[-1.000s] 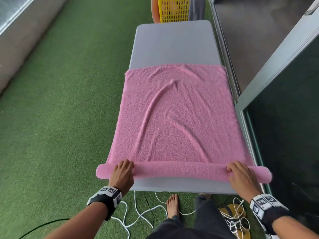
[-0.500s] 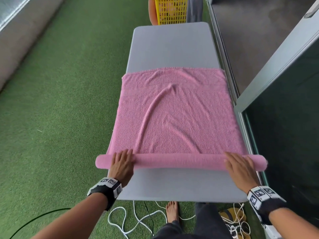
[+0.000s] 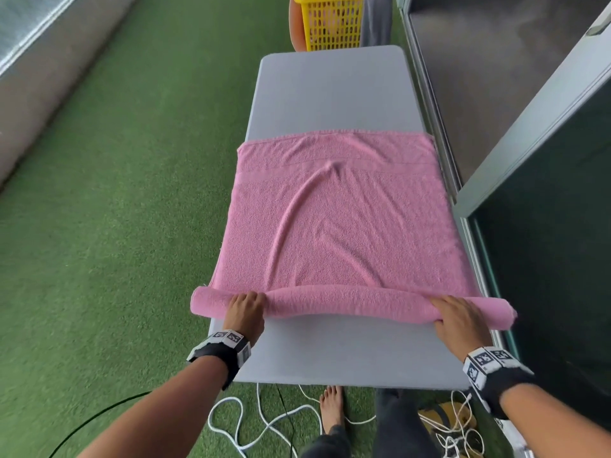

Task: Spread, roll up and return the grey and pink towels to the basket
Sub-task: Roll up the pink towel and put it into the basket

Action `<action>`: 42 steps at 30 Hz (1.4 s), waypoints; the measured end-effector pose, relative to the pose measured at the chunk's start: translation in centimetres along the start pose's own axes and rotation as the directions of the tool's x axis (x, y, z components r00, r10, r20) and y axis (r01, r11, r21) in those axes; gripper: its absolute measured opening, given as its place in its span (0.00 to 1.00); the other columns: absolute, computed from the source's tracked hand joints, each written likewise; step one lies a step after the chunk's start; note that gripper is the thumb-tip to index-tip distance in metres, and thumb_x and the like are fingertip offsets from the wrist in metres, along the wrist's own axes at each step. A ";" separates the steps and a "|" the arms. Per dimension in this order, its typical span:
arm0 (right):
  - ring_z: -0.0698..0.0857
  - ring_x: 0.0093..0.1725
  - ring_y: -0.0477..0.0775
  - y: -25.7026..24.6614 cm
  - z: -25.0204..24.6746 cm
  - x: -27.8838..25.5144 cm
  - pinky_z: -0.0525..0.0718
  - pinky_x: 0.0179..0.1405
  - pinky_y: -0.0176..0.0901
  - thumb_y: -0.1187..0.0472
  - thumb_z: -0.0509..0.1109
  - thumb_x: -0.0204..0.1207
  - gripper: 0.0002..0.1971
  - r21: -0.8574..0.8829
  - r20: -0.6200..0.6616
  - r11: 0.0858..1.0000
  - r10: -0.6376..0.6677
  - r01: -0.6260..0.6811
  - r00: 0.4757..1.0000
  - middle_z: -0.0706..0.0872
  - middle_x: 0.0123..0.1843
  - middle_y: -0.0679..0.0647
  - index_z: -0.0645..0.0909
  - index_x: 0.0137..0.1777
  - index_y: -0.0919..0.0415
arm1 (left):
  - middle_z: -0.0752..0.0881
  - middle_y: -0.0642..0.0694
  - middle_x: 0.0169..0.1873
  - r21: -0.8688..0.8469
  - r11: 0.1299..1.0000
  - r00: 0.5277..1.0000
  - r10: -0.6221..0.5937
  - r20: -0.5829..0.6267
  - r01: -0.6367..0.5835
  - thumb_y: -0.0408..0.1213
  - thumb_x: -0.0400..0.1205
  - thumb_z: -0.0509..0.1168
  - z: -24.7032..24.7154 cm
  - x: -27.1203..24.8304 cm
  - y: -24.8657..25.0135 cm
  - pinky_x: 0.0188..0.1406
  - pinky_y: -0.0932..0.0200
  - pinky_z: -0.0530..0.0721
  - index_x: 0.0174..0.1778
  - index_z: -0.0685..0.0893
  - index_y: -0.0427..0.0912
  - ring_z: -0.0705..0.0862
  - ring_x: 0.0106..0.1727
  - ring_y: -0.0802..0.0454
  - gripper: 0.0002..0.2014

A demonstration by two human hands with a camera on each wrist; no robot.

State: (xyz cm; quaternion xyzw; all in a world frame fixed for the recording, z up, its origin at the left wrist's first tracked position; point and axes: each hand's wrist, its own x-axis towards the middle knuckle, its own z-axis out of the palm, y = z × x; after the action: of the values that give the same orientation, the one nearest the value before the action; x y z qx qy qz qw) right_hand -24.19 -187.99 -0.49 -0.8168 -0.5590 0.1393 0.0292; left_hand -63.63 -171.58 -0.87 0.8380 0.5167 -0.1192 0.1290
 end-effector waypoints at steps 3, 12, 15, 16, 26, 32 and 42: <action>0.87 0.51 0.59 -0.1 -0.1 -1.2 0.83 0.60 0.56 0.71 0.79 0.65 0.22 0.009 0.018 1.000 0.019 -0.019 1.000 0.91 0.53 0.55 0.88 0.60 0.60 | 0.87 0.44 0.40 -0.026 1.000 1.000 0.000 -0.020 -0.001 0.22 0.67 0.70 0.5 -0.7 -0.1 0.48 0.47 0.86 0.46 0.85 0.38 0.85 0.41 0.44 0.14; 0.86 0.48 0.57 0.8 1.6 -8.1 0.85 0.57 0.56 0.67 0.85 0.59 0.24 0.077 0.051 0.994 0.074 -0.078 0.996 0.90 0.49 0.52 0.89 0.57 0.58 | 0.84 0.49 0.31 -0.072 0.993 0.994 0.085 -0.063 -0.090 0.23 0.54 0.79 3.0 -6.9 0.2 0.35 0.53 0.87 0.38 0.83 0.42 0.83 0.30 0.50 0.20; 0.86 0.48 0.52 0.9 1.8 -10.4 0.85 0.57 0.53 0.62 0.86 0.60 0.22 0.078 0.084 0.994 0.070 -0.076 0.994 0.90 0.48 0.49 0.89 0.56 0.57 | 0.84 0.51 0.33 -0.098 0.990 0.992 0.092 -0.083 -0.100 0.25 0.54 0.80 3.9 -8.9 0.1 0.38 0.54 0.87 0.40 0.83 0.43 0.82 0.31 0.52 0.21; 0.85 0.48 0.50 0.9 1.8 -10.9 0.84 0.58 0.50 0.60 0.85 0.61 0.21 0.062 0.099 0.995 0.066 -0.072 0.993 0.90 0.47 0.47 0.89 0.56 0.55 | 0.84 0.52 0.34 -0.102 0.990 0.991 0.091 -0.095 -0.101 0.26 0.54 0.80 4.3 -9.4 0.0 0.39 0.53 0.87 0.40 0.83 0.44 0.82 0.32 0.52 0.21; 0.69 0.78 0.46 3.1 0.2 -6.8 0.56 0.83 0.59 0.48 0.55 0.85 0.22 0.004 0.130 1.000 -0.013 0.013 0.991 0.73 0.78 0.40 0.69 0.78 0.41 | 0.80 0.38 0.69 -0.138 0.987 0.996 0.082 0.029 -0.078 0.49 0.85 0.47 3.2 -7.2 -1.8 0.75 0.38 0.71 0.72 0.72 0.36 0.80 0.67 0.43 0.26; 0.43 0.86 0.46 4.3 1.5 -8.3 0.36 0.84 0.56 0.40 0.67 0.78 0.43 -0.018 0.338 0.999 -0.037 0.046 0.940 0.41 0.86 0.39 0.41 0.84 0.38 | 0.66 0.43 0.80 -0.052 0.991 0.990 0.129 0.048 -0.127 0.52 0.79 0.68 4.1 -7.6 -2.4 0.81 0.41 0.47 0.81 0.63 0.39 0.64 0.81 0.44 0.37; 0.76 0.64 0.45 1.4 0.7 -6.7 0.68 0.74 0.47 0.58 0.69 0.76 0.24 0.005 0.244 0.995 -0.095 0.097 0.965 0.80 0.65 0.40 0.76 0.73 0.46 | 0.82 0.47 0.48 -0.017 0.998 0.998 0.053 -0.018 -0.053 0.43 0.78 0.59 2.7 -7.9 -3.6 0.57 0.48 0.80 0.49 0.79 0.42 0.78 0.48 0.49 0.10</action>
State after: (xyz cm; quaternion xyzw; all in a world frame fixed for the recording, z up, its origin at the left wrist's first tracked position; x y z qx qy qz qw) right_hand -25.39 -194.73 -0.16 -0.7655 -0.5978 0.2352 -0.0360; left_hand -70.48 -177.58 -1.10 0.8512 0.4965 -0.1036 0.1350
